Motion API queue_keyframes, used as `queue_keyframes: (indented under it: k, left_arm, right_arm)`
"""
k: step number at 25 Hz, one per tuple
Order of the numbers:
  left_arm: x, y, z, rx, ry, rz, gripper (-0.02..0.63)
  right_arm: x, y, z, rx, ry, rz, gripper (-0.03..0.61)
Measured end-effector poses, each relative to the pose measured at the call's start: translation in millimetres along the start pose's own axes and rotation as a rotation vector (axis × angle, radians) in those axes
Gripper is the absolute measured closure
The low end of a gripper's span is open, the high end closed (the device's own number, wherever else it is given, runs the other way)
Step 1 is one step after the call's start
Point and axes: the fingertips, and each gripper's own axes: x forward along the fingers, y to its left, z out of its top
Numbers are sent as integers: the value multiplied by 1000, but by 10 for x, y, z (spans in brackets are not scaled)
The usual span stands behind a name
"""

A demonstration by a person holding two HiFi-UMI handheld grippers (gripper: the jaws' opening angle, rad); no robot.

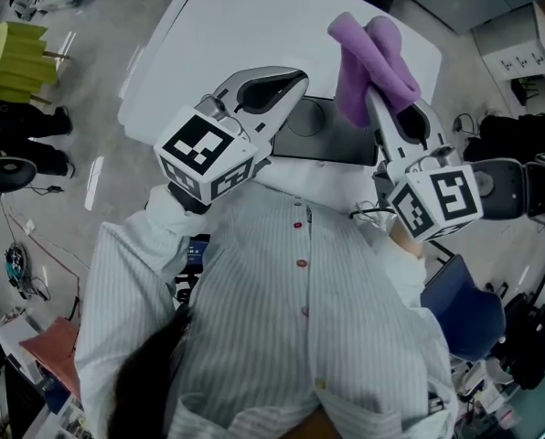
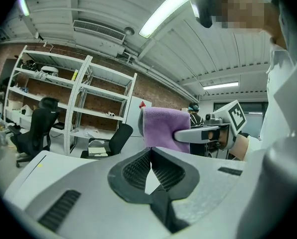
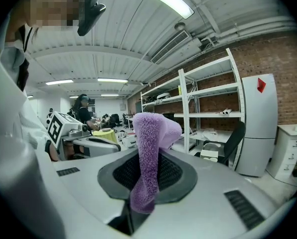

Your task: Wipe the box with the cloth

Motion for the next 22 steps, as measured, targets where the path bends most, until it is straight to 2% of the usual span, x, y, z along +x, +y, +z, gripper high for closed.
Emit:
queue_keyframes:
  k: [6,22]
  left_arm:
    - [-42,-14,-49,-10,14,-14,601]
    - [-50,-69,3,36,27,-15,601]
  right_arm:
    - [-11,-11,22,-3,-13,-12,520]
    - [-94,-59,44,-6,-17,-10,520]
